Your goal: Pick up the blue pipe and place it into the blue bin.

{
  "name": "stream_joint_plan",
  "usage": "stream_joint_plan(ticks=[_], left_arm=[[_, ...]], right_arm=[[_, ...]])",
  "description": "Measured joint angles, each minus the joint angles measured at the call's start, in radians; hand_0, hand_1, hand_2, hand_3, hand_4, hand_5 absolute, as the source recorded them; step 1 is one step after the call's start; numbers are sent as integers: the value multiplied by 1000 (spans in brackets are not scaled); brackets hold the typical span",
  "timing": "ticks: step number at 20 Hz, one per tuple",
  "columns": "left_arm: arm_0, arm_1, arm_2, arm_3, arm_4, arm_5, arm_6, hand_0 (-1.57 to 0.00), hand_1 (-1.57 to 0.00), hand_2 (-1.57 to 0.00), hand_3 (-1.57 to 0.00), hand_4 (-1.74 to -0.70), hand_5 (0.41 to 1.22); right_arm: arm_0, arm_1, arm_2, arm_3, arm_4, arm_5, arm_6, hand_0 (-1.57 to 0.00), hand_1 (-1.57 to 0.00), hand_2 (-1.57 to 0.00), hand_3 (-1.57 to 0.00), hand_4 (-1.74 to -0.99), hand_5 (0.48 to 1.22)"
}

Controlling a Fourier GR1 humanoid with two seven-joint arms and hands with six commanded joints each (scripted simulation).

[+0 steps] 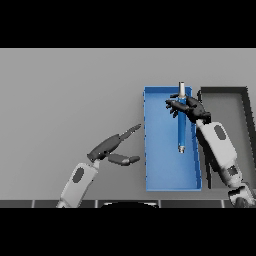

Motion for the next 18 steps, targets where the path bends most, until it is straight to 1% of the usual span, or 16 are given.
stream_joint_plan(ticks=[1, 2, 3, 4, 6, 7, 8, 10, 11, 13, 15, 16, 17, 18], left_arm=[[0, 1, -1, 2, -3, 0, -3, 1, 1, 1, 1, -924, 493], [3, 3, 0, -9, 3, -1, -14, 1, 1, 1, 1, -925, 494], [2, 10, 9, -12, 16, -9, -1, 1, 1, 1, 1, -926, 494], [9, 14, 7, -17, 15, -9, -10, 1, 1, 1, 1, -924, 494], [-3, 3, 4, -17, 13, -5, 11, 1, 1, 1, 1, -926, 496], [11, 7, -3, -22, 8, -6, 4, 1, 1, 1, 1, -927, 495], [9, 3, -1, -17, 8, -3, 13, 1, 1, 1, 1, -927, 496], [11, 14, 4, -17, 11, -8, -4, 1, 1, 1, 1, -930, 496], [2, 6, 3, -10, 7, -3, 2, 1, 1, 1, 1, -929, 496], [-6, 3, 6, 0, 6, 0, 15, 1, 1, 1, 1, -931, 496], [1, 3, 3, -8, 10, -5, 3, 1, 1, 1, 1, -932, 497], [3, 11, 8, -10, 12, -6, 1, 1, 1, 1, 1, -931, 495], [-12, 3, 10, 1, 11, -3, 14, 1, 1, 1, 1, -930, 495], [2, 7, 5, -7, 11, -6, 5, 1, 1, 1, 1, -930, 496]], right_arm=[[-28, -37, 69, 5, -66, -43, 0, -693, -656, -631, -186, -1370, 1125], [-45, -76, 131, -1, -117, -62, 0, -554, -525, -505, -148, -1339, 1108], [-55, -101, 178, -26, -122, -34, 0, -443, -419, -404, -118, -1307, 1068], [-58, -125, 215, -58, -90, -6, 0, -354, -335, -323, -95, -1279, 1010], [-86, -183, 292, -85, -19, 46, 0, -227, -214, -206, -60, -1233, 913], [-88, -183, 308, -92, -11, 64, 0, -181, -171, -165, -48, -1219, 870], [-86, -206, 325, -111, -8, 79, 0, -145, -137, -132, -38, -1205, 837], [-116, -210, 378, -95, -14, 95, 0, -92, -87, -84, -24, -1175, 788], [-120, -225, 395, -99, -7, 106, 0, -74, -70, -67, -19, -1161, 771], [-120, -228, 408, -109, -12, 106, 0, -47, -44, -42, -12, -1125, 747], [-125, -231, 413, -102, -6, 120, 0, -30, -28, -27, -7, -1099, 725], [-120, -233, 416, -106, -2, 121, -9, -23, -22, -21, -6, -1095, 718], [-128, -234, 413, -102, -4, 130, -14, -19, -17, -17, -4, -1084, 714], [-130, -234, 420, -100, 3, 145, -22, -19, -17, -17, -4, -1084, 713]])
